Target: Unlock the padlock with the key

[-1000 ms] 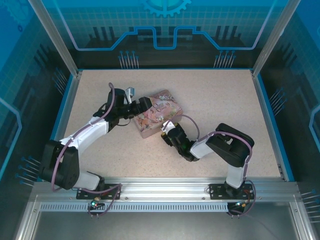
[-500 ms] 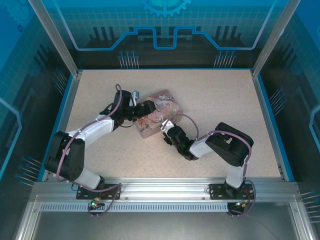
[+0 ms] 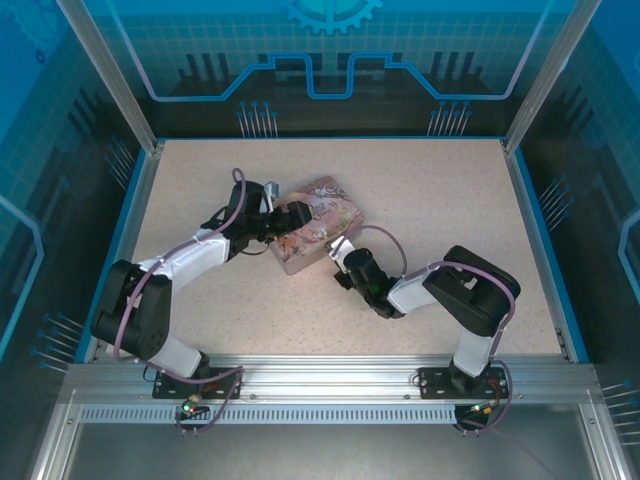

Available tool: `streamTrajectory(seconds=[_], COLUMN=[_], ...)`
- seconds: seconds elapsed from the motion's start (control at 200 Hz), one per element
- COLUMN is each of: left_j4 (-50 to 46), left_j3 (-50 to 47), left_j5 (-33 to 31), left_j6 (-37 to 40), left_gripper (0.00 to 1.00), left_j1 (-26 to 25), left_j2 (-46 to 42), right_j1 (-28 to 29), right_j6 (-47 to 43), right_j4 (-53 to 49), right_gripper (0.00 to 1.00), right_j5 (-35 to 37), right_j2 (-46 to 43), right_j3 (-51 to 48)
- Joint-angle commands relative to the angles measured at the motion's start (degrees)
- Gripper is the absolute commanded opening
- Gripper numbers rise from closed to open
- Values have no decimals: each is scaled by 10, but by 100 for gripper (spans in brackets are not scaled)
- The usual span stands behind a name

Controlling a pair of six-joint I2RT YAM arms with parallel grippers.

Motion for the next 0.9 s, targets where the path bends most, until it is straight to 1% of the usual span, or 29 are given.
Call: streamTrajectory(seconds=[0.0,0.27,0.35,0.365,0.48,0.705,0.79,0.895], left_j4=[-24,-22,-20,-19,-16,-13,-13,-12], left_j3=[-7,-16,-19,-20,-24,-30,-28,-28], left_j5=[-30,-31,-31,-31,-31,-30,-29,-29], left_j6=[21,26,27,27,26,25,24,24], left_gripper=[91,91,91,91,91,91,91,91], left_j1=[-1,-1,-1,0,-1,-1,0,-1], left_j2=[24,29,30,30,30,28,27,26], right_j1=[-14,-49,-56,-57,-61,-69,-73,-76], right_j6=[14,44,56,59,71,83,85,85], right_j4=[-2,-28,-36,-36,-30,-22,-22,-24], right_gripper=[10,9,11,13,21,28,29,23], right_j5=[-28,-128,-148,-151,-158,-158,-163,-161], right_j2=[-23,-27,-21,-19,-3,29,36,36], right_j3=[-5,13,22,24,34,54,59,59])
